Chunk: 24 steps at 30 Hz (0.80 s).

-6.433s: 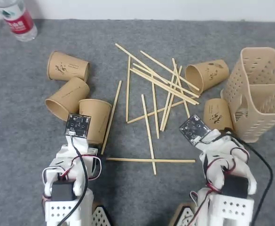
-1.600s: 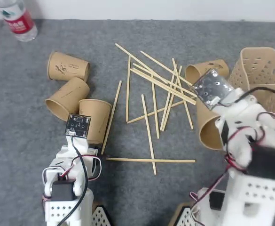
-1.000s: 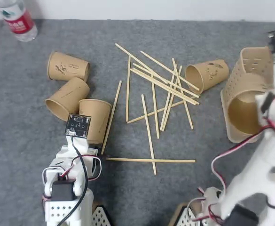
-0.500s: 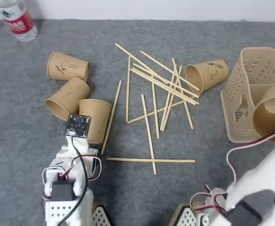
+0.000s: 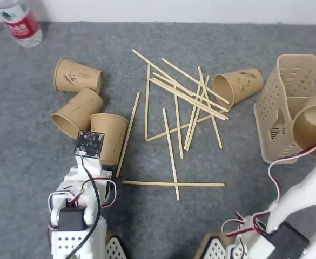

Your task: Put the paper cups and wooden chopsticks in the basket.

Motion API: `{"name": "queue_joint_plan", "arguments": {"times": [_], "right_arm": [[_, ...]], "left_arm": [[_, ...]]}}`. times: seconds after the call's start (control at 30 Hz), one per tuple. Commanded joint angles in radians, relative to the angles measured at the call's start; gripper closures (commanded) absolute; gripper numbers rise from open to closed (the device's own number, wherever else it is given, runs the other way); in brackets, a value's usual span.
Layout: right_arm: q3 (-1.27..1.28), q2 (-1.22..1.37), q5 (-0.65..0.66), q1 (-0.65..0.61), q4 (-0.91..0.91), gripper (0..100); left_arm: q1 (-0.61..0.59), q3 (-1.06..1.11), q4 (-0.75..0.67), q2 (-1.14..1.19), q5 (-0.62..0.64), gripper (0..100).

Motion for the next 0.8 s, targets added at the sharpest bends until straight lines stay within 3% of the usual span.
{"name": "queue_joint_plan", "arguments": {"times": [0.0,0.1,0.3,0.77], "right_arm": [[-0.041,0.035,-0.023,0.028,0.018,98.8],[-0.043,0.047,-0.043,0.027,0.016,97.6],[-0.049,0.039,-0.044,-0.013,0.01,80.1],[-0.048,0.05,-0.143,-0.071,-0.177,83.1]], "left_arm": [[-0.005,-0.005,-0.005,-0.012,-0.009,87],[-0.005,-0.005,-0.005,-0.012,-0.009,87],[-0.005,-0.005,-0.005,-0.012,-0.009,87],[-0.003,-0.005,-0.003,-0.012,-0.009,87]]}}
